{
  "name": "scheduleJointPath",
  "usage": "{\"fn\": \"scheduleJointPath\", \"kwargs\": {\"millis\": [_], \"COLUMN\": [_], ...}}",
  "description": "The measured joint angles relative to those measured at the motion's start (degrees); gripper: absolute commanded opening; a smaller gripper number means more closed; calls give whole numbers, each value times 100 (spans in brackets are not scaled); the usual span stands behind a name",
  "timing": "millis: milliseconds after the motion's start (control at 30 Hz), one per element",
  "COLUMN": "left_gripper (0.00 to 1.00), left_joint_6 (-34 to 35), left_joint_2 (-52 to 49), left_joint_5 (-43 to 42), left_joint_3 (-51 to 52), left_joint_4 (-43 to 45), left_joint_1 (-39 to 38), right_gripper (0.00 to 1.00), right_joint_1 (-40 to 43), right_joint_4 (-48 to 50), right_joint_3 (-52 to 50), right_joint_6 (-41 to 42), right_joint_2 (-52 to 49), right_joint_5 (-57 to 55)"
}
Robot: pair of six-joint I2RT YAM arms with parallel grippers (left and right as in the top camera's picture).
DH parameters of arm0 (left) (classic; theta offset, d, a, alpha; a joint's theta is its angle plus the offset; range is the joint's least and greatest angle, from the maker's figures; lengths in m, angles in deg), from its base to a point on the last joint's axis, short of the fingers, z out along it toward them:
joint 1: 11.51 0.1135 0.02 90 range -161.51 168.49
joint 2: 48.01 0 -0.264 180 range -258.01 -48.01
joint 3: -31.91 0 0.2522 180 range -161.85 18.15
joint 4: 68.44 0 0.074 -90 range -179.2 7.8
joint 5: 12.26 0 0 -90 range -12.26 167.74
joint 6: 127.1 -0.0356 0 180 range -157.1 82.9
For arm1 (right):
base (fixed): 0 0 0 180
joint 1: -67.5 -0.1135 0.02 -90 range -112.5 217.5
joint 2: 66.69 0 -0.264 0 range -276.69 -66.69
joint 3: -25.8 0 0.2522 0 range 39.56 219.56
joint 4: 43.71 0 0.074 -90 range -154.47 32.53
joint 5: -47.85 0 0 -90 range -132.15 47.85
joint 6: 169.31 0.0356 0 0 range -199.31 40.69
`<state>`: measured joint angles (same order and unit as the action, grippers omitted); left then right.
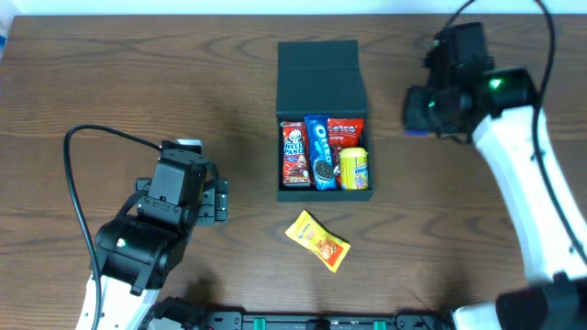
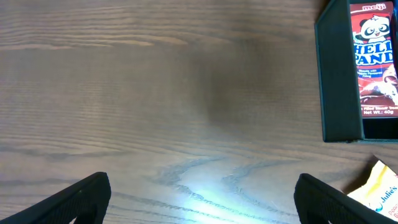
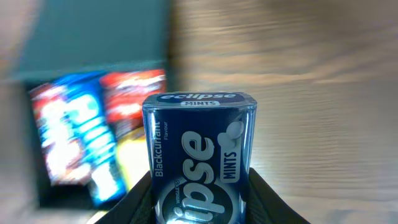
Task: Pack container
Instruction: 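Carry the Eclipse tin over the black box's left side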
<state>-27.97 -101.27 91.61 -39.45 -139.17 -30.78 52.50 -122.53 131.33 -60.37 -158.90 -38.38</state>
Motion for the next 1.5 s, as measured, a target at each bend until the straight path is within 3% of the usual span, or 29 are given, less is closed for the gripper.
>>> {"fn": "scheduleJointPath", "kwargs": {"millis": [233, 433, 833, 1500], "left_gripper": [95, 95, 95, 95], "left_joint_6": [0, 0, 0, 0], "left_joint_2": [0, 0, 0, 0], "left_joint_5": [0, 0, 0, 0], "left_joint_3": [0, 0, 0, 0], "left_joint_4": [0, 0, 0, -2], "left_joint_1": [0, -2, -2, -2], "right_gripper": [1, 1, 1, 2], "right_joint_1": [-1392, -2035, -2295, -2302], "right_joint_4": [378, 1036, 1331, 1786], "right_joint_3": [0, 0, 0, 0], "right_joint_6": [815, 1456, 1871, 2166], "right_joint_2": [48, -601, -1880, -2352], "right_joint_5": [463, 577, 807, 796]}}
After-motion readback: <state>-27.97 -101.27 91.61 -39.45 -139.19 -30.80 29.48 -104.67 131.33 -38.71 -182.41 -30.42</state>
